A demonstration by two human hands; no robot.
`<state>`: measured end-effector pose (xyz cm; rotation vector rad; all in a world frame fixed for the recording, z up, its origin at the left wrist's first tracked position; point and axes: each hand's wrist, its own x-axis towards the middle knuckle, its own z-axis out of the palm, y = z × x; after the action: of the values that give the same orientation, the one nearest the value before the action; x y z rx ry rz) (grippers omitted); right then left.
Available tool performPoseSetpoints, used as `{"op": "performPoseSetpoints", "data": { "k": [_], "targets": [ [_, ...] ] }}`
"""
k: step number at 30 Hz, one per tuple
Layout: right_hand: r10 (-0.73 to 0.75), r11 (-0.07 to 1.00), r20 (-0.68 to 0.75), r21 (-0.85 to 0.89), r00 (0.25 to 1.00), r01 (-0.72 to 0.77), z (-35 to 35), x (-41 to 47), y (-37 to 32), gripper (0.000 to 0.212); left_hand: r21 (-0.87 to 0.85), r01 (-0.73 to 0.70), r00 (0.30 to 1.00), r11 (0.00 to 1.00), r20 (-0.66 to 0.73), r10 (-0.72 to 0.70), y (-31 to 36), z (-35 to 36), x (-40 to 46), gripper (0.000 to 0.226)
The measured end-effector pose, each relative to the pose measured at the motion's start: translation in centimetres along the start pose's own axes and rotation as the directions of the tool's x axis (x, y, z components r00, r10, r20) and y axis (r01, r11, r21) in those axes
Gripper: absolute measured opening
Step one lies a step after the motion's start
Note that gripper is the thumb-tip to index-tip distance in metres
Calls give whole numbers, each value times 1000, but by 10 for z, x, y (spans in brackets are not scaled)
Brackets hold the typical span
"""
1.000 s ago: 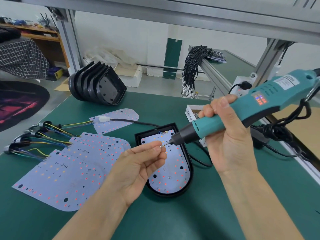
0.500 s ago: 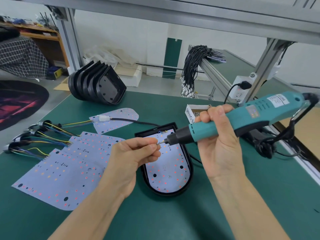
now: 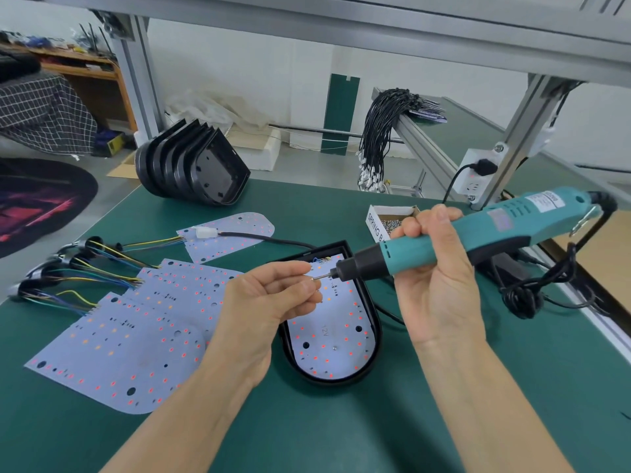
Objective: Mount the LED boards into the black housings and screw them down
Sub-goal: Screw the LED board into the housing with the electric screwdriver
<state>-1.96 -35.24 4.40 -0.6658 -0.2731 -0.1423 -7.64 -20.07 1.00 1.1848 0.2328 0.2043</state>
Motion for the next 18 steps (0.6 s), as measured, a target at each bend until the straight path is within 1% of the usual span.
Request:
{"op": "performPoseSetpoints", "data": {
  "k": [3, 8, 14, 18],
  "targets": [
    [5, 1000, -2, -6, 1000, -5, -1, 1, 0, 14, 4, 4, 1000, 1000, 4, -4, -1, -1, 0, 18],
    [7, 1000, 26, -4, 1000, -7, -2, 1, 1, 14, 16, -3, 1000, 1000, -6, 3, -2, -1, 1, 13],
    [11, 1000, 47, -9, 999, -11, -3, 0, 4, 15, 29, -23, 1000, 999, -13, 23, -1, 2, 2, 18],
    [15, 1000, 22, 6, 1000, -15, -4, 2, 4, 14, 19, -18, 1000, 1000, 10, 18, -1, 3, 5, 21]
  ]
}}
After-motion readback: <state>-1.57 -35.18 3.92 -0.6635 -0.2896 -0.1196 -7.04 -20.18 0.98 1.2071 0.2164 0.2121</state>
